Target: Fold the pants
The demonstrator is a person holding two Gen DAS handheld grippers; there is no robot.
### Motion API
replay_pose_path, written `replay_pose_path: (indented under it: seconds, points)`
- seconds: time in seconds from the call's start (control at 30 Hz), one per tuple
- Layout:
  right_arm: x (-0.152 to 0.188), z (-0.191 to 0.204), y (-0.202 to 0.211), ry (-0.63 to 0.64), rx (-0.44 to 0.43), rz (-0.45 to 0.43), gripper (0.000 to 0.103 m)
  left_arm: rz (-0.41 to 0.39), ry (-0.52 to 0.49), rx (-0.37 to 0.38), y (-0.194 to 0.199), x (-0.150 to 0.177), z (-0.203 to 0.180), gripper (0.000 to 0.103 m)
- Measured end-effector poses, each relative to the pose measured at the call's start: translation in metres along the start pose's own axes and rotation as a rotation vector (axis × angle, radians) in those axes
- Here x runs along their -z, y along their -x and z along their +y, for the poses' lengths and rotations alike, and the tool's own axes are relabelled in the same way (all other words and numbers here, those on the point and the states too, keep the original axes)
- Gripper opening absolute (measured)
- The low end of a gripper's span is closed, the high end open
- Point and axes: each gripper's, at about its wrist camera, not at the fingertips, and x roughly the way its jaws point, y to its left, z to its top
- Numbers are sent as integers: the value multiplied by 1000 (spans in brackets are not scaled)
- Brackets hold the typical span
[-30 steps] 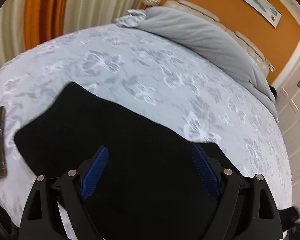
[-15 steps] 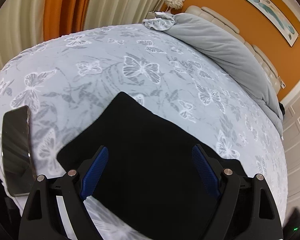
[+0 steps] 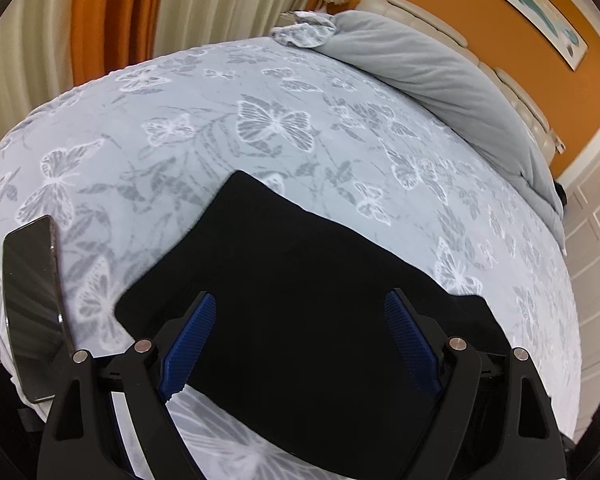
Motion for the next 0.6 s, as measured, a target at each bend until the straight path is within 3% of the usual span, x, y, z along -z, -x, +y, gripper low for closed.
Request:
replay_pose_path:
  seconds: [0.1,0.2,0.3,0.4,0.43,0.5,0.6]
  points:
    - [3,12,-12,26,-12,-3,43,11,-49,-10,-6,5,-15,84]
    - [7,4,-38,34,10,73,42,37,-69,-7,-15,8,-25,84]
    - [-4,0,-18,-4,-13,40,42,83,-30,20,-23,4,-18,84]
    - [-10,-13,9,-50,26,-61,52,93,126,40,-24,-4,18,84]
    - [-12,-22,16,-88,50,-87,55,72,230,18,-20,-5,42,84]
    - [-14,-43,21,-180,58,-91,56,40,378,-14,-13,-1,76,84]
    - [-12,-66,26,-307,83,-87,57,80,535,-39,-17,11,116,84]
